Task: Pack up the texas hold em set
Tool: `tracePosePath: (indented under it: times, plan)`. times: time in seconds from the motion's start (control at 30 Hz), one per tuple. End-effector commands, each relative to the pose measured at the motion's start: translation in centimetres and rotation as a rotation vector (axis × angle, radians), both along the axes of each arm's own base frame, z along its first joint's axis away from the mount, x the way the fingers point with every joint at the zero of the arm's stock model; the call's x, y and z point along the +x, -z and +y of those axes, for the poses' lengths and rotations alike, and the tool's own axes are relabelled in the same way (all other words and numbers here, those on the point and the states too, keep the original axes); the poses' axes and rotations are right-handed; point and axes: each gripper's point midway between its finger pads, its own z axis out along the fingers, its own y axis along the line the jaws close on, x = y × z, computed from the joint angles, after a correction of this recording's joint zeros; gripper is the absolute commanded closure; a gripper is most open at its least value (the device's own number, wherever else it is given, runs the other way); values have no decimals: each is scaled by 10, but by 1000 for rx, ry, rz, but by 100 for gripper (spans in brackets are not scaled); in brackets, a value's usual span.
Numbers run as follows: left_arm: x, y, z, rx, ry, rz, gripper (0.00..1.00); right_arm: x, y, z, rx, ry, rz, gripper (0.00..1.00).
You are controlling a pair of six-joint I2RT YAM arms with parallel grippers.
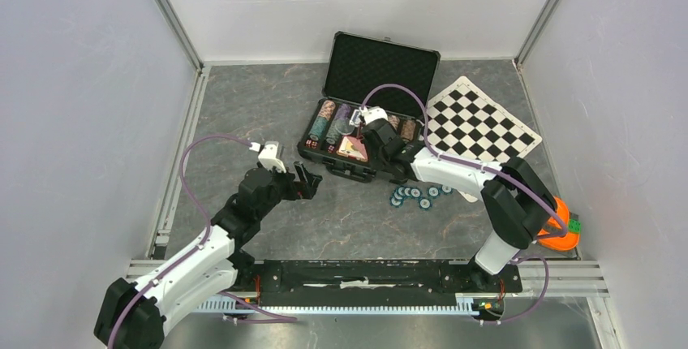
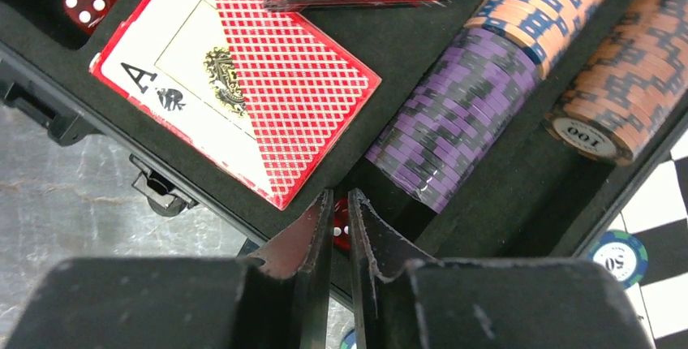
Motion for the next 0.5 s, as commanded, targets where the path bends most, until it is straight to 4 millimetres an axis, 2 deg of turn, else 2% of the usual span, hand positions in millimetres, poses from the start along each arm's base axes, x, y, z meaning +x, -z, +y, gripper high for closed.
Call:
tracePosePath:
  times: [0.0,0.13,0.2,0.37,0.47]
  plan:
    - [7,-10,8,16,-42,-35,0,-44,1,79,198,-258,147,80]
    - [7,-11,10,15,-52,-41,0,-58,-3,111,248,-341,179,79]
    - [7,-10,11,18,-53,-42,0,-58,-5,117,251,-348,177,79]
    - [6,-9,8,19,-38,-41,0,-45,-21,104,200,-301,108,77]
    - [6,-9,5,20,-13,-46,0,-39,-41,92,168,-276,50,73]
